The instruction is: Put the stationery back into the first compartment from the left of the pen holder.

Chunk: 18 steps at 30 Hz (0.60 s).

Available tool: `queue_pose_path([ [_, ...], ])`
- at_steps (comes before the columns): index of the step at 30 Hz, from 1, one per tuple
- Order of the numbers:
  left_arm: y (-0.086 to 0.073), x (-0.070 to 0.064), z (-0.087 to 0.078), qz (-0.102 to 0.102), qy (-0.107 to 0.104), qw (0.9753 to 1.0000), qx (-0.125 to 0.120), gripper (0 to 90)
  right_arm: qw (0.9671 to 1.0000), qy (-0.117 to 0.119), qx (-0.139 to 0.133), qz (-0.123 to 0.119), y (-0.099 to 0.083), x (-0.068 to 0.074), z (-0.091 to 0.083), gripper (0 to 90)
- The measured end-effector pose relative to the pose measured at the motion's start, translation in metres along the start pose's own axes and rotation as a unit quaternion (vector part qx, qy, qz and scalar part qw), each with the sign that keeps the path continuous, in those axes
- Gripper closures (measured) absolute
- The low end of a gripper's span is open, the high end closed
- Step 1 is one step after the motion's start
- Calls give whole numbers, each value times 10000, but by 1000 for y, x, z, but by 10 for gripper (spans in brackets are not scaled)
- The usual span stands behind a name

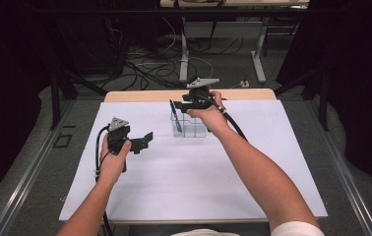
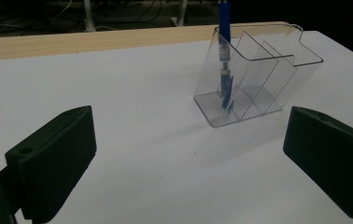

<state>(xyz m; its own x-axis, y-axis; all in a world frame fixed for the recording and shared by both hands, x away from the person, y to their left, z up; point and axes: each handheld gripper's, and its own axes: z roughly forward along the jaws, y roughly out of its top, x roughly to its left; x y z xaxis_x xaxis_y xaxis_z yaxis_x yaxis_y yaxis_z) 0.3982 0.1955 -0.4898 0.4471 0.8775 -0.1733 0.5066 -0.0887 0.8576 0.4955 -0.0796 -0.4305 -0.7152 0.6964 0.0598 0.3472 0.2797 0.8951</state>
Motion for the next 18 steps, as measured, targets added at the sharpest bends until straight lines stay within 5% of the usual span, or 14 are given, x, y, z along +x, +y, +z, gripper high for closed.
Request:
queue_pose_path([
  [6, 1, 1, -2, -16, 5, 10000, 28, 25, 9994, -121, 75, 313, 3, -3, -19, 345],
  [10, 1, 2, -2, 0, 16, 10000, -3, 25, 9990, -244, 232, 289, 5, -5, -31, 244],
  [18, 2, 2, -3, -48, 27, 10000, -18, 25, 9958, -882, -9, 264, -2, -15, -66, 94],
])
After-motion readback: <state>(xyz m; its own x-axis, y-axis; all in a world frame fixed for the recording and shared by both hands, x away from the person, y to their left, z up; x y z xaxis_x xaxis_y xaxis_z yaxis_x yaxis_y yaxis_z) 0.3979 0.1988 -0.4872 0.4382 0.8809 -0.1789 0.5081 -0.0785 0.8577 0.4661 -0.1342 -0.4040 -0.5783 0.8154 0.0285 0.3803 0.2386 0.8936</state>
